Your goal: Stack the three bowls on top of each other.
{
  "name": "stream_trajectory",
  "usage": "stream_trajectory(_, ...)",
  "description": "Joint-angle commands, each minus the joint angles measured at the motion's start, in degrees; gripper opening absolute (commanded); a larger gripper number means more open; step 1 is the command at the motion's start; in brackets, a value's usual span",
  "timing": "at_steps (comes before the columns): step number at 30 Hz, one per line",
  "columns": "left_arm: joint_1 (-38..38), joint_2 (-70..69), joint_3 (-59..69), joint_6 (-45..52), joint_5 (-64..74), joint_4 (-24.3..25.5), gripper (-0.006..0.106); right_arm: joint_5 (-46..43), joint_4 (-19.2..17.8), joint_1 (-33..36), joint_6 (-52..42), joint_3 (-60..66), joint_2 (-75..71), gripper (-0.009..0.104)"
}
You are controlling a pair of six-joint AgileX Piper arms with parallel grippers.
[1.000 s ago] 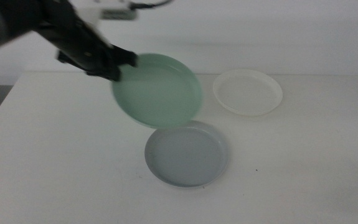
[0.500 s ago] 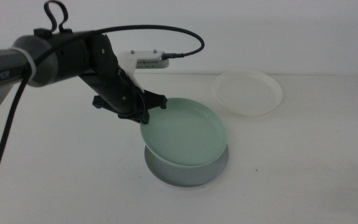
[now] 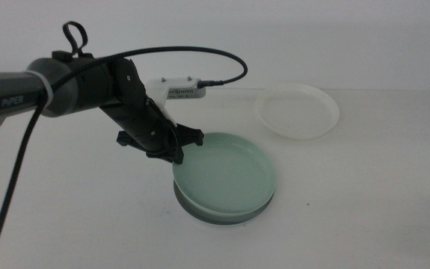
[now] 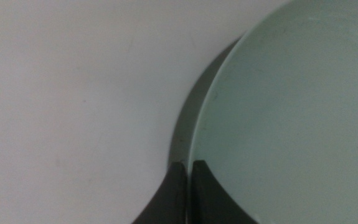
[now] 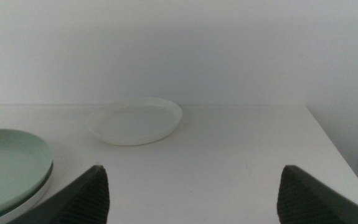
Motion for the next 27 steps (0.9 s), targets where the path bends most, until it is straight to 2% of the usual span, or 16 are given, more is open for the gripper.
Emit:
stream_trajectory(1, -0.1, 0.4, 0.2, -0.3, -0.4, -0.9, -0.002, -0.4, -0.4, -0.3, -0.2, 0.2, -0.3, 0.092)
stream_trajectory(5, -0.1, 1.2, 0.2, -0.4, -0.2, -1.4, 0.001, -0.4, -0.4, -0.3, -0.2, 0.2, -0.3, 0.092)
stream_trajectory(9, 0.0, 1.3, 0.2, -0.4, 0.5, -1.3, 0.014, -0.4, -0.4, -0.3, -0.2, 0.2, -0.3, 0.092)
stream_trajectory(11, 0.0, 0.7, 0.0, 1.0, 0.7, -1.6, 0.027, -0.4, -0.4, -0.3, -0.2, 0.2, -0.3, 0.092)
stream_trajectory(14, 0.0, -1.8, 0.0, 4.0, 2.3, -1.1, 0.053, -0.4, -0.4, -0.3, -0.2, 0.2, -0.3, 0.092)
stream_trajectory(17, 1.2, -6.7, -0.1, 4.5, 5.2, 0.8, 0.088, -0.4, -0.4, -0.3, -0.2, 0.2, -0.3, 0.092)
stream_trajectory(18, 2.1, -9.0, -0.1, 4.5, 6.5, 0.9, 0.094, -0.4, -0.4, -0.3, -0.2, 0.2, -0.3, 0.092)
stream_trajectory(24, 5.7, -25.9, 0.0, 13.6, 13.5, -6.9, 0.094, -0.4, -0.4, -0.3, -0.2, 0.2, -0.3, 0.092)
stream_trajectory(27, 5.6, -35.9, 0.0, 14.5, 14.2, -6.7, 0.094, -0.4, -0.4, -0.3, -0.2, 0.2, -0.3, 0.092)
